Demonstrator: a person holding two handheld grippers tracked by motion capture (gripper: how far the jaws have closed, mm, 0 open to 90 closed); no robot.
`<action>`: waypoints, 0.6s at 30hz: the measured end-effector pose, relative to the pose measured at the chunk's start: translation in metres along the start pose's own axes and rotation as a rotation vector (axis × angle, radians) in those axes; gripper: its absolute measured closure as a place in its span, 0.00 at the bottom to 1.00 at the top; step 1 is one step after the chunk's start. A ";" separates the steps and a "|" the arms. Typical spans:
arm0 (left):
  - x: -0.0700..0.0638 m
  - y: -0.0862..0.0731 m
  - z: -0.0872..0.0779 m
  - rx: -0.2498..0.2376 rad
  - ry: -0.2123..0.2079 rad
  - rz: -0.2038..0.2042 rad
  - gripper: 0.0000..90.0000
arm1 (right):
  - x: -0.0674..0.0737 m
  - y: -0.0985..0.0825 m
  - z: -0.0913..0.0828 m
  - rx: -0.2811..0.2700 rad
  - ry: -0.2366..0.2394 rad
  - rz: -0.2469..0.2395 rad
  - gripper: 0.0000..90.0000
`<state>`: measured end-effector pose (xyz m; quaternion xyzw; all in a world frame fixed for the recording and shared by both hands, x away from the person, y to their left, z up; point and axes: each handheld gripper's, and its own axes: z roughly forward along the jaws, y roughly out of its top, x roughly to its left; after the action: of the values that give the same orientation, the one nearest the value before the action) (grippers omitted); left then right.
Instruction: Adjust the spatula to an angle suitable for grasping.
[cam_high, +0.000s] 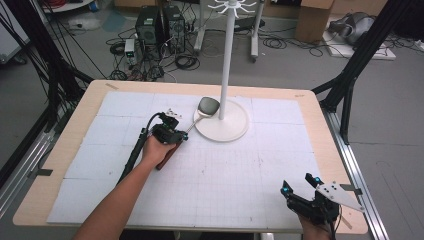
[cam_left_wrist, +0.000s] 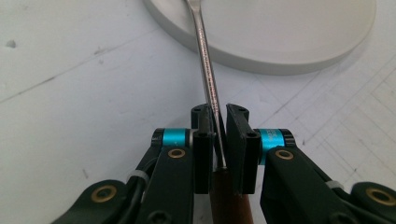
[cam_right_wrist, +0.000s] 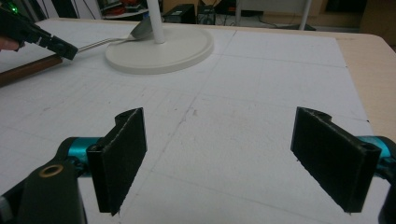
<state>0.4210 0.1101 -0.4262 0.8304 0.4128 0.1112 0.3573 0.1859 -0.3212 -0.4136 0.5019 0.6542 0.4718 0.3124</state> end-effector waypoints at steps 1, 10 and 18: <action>0.001 0.000 -0.002 0.010 0.003 -0.001 0.91 | 0.000 0.000 0.000 -0.001 0.000 0.001 0.19; 0.005 -0.011 -0.018 0.057 -0.009 0.043 0.93 | 0.001 0.001 0.001 0.000 0.002 -0.003 0.19; 0.003 -0.029 -0.035 0.046 -0.039 0.063 0.93 | 0.002 0.001 0.000 0.000 0.002 -0.004 0.19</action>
<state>0.3887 0.1420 -0.4215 0.8531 0.3815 0.0966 0.3426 0.1860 -0.3190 -0.4127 0.5003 0.6554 0.4717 0.3126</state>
